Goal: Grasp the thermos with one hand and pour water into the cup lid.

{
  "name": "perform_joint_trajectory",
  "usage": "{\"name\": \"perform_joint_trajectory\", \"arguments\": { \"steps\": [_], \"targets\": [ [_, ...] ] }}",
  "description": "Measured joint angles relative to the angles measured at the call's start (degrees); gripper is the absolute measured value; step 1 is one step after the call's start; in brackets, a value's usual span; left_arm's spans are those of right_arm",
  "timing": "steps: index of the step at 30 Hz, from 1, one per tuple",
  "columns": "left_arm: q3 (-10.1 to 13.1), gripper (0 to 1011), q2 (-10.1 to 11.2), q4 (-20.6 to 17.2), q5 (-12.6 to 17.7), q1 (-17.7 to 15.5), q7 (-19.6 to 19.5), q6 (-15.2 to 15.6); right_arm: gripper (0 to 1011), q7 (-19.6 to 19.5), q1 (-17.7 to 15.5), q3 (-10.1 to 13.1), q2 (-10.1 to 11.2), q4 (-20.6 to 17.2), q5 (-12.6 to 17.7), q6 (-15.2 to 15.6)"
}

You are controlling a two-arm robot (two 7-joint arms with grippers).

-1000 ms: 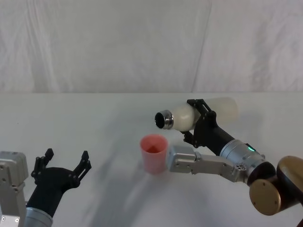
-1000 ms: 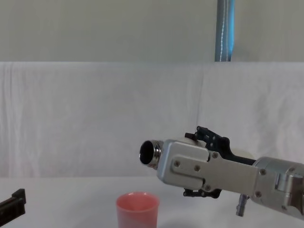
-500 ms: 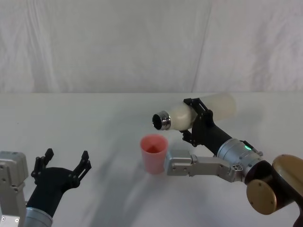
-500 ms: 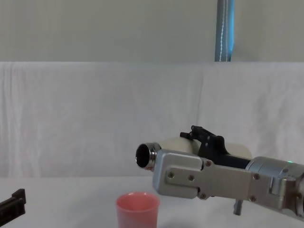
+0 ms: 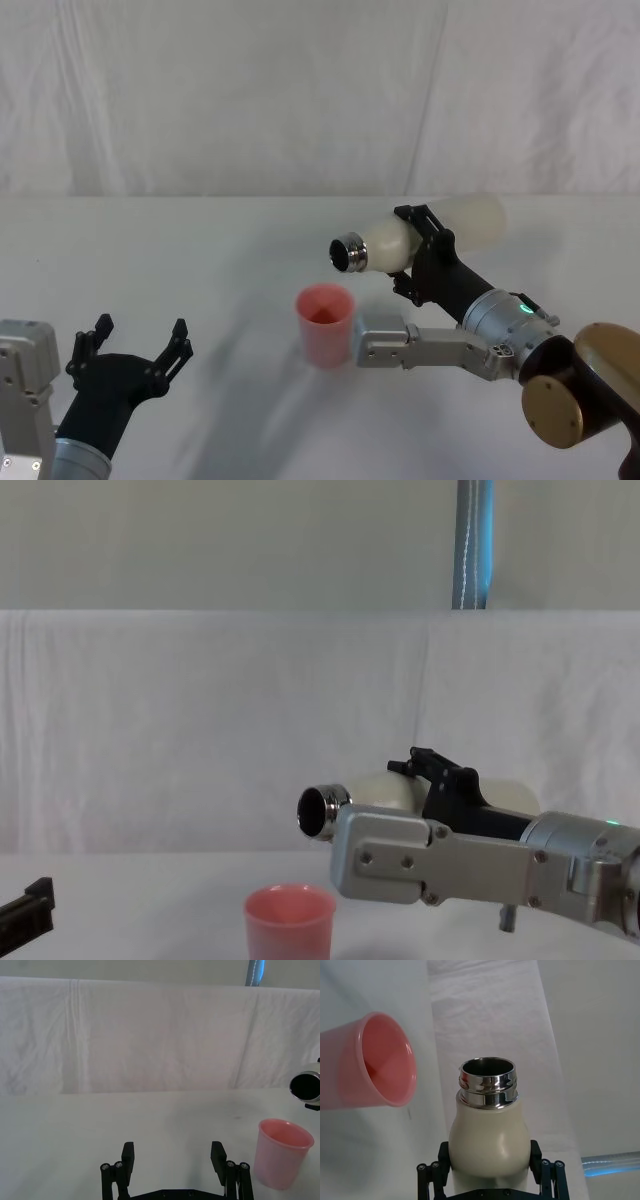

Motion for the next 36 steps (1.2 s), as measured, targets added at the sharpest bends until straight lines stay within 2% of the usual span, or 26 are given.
{"name": "perform_joint_trajectory", "arguments": {
  "steps": [36],
  "targets": [
    [0.0,1001,0.0,0.0,0.0,0.0,0.0,0.0,961,-0.8,0.9,-0.5,0.3,1.1,-1.0,0.0]
  ]
}}
